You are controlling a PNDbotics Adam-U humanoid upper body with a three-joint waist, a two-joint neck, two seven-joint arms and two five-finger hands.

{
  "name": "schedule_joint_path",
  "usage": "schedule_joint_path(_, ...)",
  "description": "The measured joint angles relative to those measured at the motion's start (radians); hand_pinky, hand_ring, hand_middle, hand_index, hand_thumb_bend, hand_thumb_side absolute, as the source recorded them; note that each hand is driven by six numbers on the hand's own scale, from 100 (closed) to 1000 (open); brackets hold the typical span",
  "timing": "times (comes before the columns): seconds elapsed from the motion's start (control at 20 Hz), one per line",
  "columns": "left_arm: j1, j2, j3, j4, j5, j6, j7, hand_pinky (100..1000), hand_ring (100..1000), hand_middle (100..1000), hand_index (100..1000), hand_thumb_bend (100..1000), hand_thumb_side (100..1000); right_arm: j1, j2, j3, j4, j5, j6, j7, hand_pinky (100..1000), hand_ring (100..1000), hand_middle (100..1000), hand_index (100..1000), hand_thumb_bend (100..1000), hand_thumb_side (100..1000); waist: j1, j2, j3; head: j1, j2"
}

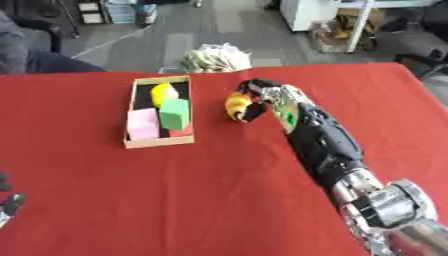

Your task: Pick up objects on the table and place them in the box.

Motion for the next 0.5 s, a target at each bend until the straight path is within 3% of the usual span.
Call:
schedule_joint_path(0.05, 0.0, 0.0, 0.0, 0.0, 0.0, 0.0, 0.0, 754, 593, 585, 762, 571, 285, 0.0, 0.001, -0.002, 0.003, 0.006, 0.006, -0.016, 676, 609, 555, 647, 262, 100, 0.0, 0.0, 0.0, -0.001, -0.001)
schedule_joint_path(0.2, 0.0, 0.0, 0.0, 0.0, 0.0, 0.001, 0.0, 754, 592, 584, 762, 583, 280, 0.0, 0.002, -0.006, 0.005, 0.013, 0.016, -0.089, 637, 500, 402, 486, 202, 100, 0.0, 0.003, 0.001, -0.004, -0.001)
schedule_joint_path(0.5, -0.007, 0.0, 0.0, -0.001, 0.0, 0.0, 0.0, 754, 592, 584, 762, 583, 280, -0.043, -0.025, -0.005, -0.074, -0.022, -0.001, -0.226, 640, 479, 357, 446, 162, 100, 0.0, 0.01, 0.017, -0.008, -0.01)
